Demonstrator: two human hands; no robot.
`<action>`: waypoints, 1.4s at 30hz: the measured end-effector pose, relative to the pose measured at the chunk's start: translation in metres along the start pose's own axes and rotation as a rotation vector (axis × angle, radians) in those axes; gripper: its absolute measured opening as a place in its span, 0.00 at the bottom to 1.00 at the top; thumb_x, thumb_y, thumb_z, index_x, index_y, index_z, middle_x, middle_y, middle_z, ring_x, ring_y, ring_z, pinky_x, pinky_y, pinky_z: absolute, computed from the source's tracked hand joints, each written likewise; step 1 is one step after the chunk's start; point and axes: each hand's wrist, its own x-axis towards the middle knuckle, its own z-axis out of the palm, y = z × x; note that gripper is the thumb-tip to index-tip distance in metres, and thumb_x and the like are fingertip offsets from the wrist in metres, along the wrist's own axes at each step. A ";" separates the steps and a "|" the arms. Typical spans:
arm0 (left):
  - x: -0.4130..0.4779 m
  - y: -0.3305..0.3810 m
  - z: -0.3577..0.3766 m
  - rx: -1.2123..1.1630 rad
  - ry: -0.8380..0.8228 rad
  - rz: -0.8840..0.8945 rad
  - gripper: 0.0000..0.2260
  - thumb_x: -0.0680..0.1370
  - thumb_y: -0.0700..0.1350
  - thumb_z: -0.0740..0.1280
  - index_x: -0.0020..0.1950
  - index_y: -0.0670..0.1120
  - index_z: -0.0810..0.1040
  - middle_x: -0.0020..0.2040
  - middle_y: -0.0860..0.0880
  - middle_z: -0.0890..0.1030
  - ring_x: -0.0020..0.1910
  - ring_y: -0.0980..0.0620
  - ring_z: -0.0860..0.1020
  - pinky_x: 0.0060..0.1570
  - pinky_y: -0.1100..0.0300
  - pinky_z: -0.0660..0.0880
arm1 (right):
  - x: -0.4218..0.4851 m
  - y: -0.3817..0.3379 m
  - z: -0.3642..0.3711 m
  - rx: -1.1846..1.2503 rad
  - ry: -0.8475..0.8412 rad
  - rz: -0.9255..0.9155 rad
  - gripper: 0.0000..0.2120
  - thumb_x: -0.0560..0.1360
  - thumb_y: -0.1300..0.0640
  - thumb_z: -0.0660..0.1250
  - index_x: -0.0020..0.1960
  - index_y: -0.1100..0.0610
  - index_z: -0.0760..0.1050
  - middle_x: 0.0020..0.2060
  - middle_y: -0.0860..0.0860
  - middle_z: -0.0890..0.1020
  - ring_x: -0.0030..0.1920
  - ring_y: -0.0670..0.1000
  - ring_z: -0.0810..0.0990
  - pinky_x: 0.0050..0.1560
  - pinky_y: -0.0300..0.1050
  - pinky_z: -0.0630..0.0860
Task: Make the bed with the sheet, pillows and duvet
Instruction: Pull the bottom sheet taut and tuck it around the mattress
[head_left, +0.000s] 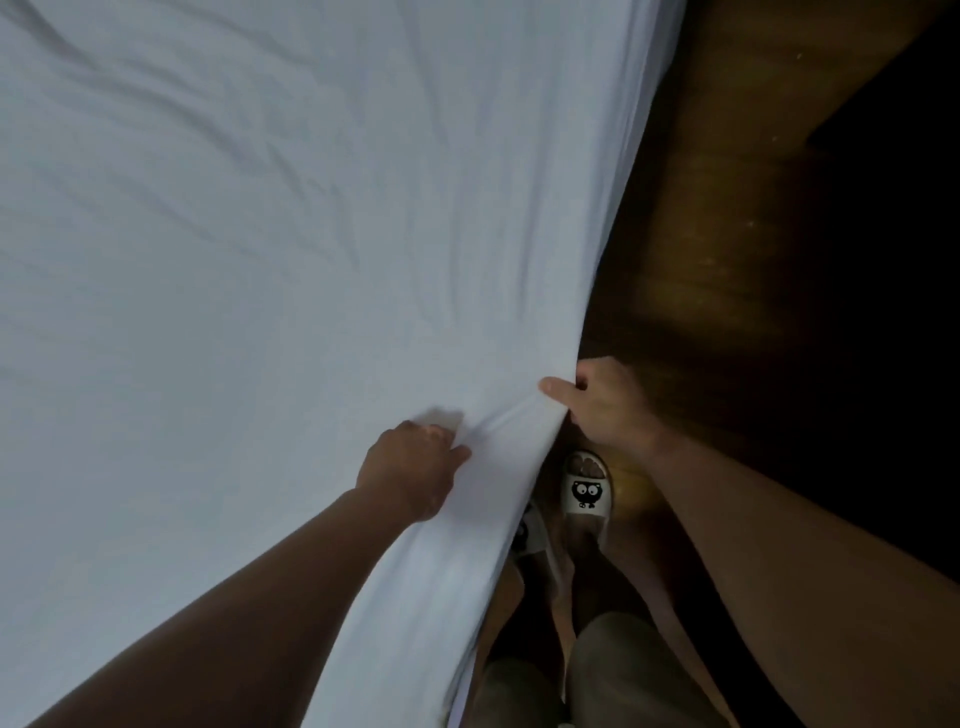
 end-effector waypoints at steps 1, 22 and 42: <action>0.000 0.004 -0.001 0.003 -0.005 0.004 0.19 0.83 0.60 0.55 0.53 0.49 0.79 0.52 0.45 0.82 0.52 0.42 0.79 0.48 0.55 0.73 | -0.004 0.001 0.004 0.009 0.048 0.010 0.21 0.75 0.40 0.69 0.33 0.55 0.74 0.27 0.48 0.79 0.31 0.52 0.79 0.33 0.47 0.75; -0.155 -0.099 0.154 -0.150 0.056 -0.097 0.17 0.82 0.60 0.57 0.67 0.55 0.75 0.63 0.47 0.80 0.59 0.43 0.79 0.57 0.55 0.73 | -0.179 -0.033 0.182 -0.266 -0.092 0.132 0.18 0.82 0.46 0.56 0.46 0.58 0.75 0.43 0.57 0.82 0.46 0.59 0.81 0.48 0.49 0.78; -0.220 -0.107 0.200 -0.162 0.092 0.042 0.20 0.79 0.64 0.59 0.57 0.48 0.72 0.55 0.46 0.80 0.57 0.41 0.78 0.52 0.53 0.74 | -0.283 0.009 0.252 0.085 -0.089 0.139 0.26 0.74 0.30 0.59 0.46 0.54 0.75 0.42 0.53 0.83 0.41 0.56 0.84 0.43 0.49 0.82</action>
